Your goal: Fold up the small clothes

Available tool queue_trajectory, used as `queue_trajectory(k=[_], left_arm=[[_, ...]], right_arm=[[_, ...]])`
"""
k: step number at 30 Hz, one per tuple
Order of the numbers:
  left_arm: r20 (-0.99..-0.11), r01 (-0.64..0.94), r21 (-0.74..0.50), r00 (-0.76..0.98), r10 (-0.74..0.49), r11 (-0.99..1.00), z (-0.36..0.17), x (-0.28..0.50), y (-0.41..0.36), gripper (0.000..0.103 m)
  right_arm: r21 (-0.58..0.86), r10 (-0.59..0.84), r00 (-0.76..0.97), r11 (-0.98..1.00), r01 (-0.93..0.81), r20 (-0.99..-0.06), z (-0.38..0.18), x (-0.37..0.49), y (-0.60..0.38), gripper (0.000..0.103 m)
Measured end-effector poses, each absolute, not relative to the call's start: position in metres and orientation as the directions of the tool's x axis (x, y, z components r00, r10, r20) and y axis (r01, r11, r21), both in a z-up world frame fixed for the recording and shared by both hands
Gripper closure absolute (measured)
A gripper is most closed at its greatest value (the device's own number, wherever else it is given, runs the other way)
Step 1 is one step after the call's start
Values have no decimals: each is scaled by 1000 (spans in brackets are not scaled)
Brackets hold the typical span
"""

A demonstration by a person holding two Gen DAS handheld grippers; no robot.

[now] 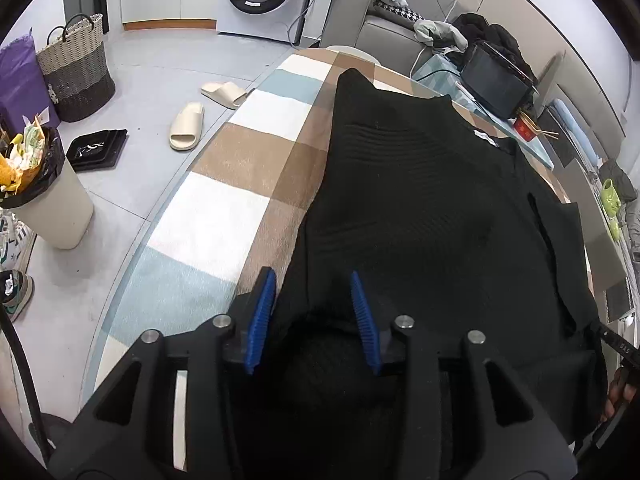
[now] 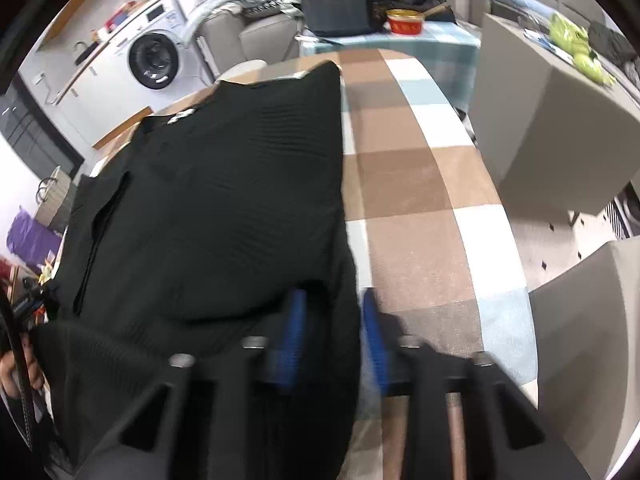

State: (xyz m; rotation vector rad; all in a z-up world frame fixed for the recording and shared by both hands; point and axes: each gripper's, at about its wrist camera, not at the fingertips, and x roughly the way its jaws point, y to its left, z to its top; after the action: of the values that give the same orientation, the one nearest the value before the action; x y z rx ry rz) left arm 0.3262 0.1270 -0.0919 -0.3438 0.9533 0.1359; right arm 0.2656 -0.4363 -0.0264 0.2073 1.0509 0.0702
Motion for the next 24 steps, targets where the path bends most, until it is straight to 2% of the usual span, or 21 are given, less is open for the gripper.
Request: queue_trajectory(k=[3, 5, 6, 8, 9, 10, 12, 14, 15, 18, 24], left_arm=[[-808, -241, -222, 588, -39, 945, -86, 313, 123, 58], [-805, -226, -209, 592, -36, 952, -81, 302, 121, 55], [-802, -220, -201, 597, -31, 955, -77, 294, 120, 51], [-793, -212, -191, 609, -24, 958, -71, 279, 119, 39], [-792, -212, -184, 610, -18, 960, -69, 271, 119, 24], [-793, -213, -178, 609, -12, 961, -67, 263, 118, 18], [-790, -204, -177, 613, -15, 963, -63, 245, 117, 17], [-786, -196, -176, 618, -18, 965, -60, 227, 116, 12], [-784, -196, -174, 621, -15, 965, -60, 220, 116, 3], [-771, -180, -168, 636, -15, 969, -58, 194, 114, 1], [-762, -160, -145, 647, -7, 976, -61, 143, 109, 1]], right_arm=[[225, 181, 513, 974, 25, -839, -18, 256, -435, 56], [251, 204, 517, 968, 23, -831, -13, 247, -433, 42], [270, 223, 521, 963, 14, -824, -10, 240, -432, 39], [276, 234, 530, 961, 1, -815, -4, 227, -429, 36], [278, 237, 533, 961, -3, -812, -2, 221, -428, 34], [281, 242, 534, 960, -10, -810, 0, 214, -427, 29], [287, 260, 531, 957, -32, -806, 1, 200, -424, 24], [290, 273, 532, 956, -54, -802, 2, 187, -421, 22], [290, 278, 534, 955, -63, -799, 2, 182, -422, 21], [309, 298, 550, 948, -76, -780, 3, 161, -423, 14], [272, 282, 573, 956, -106, -769, 0, 123, -426, 14]])
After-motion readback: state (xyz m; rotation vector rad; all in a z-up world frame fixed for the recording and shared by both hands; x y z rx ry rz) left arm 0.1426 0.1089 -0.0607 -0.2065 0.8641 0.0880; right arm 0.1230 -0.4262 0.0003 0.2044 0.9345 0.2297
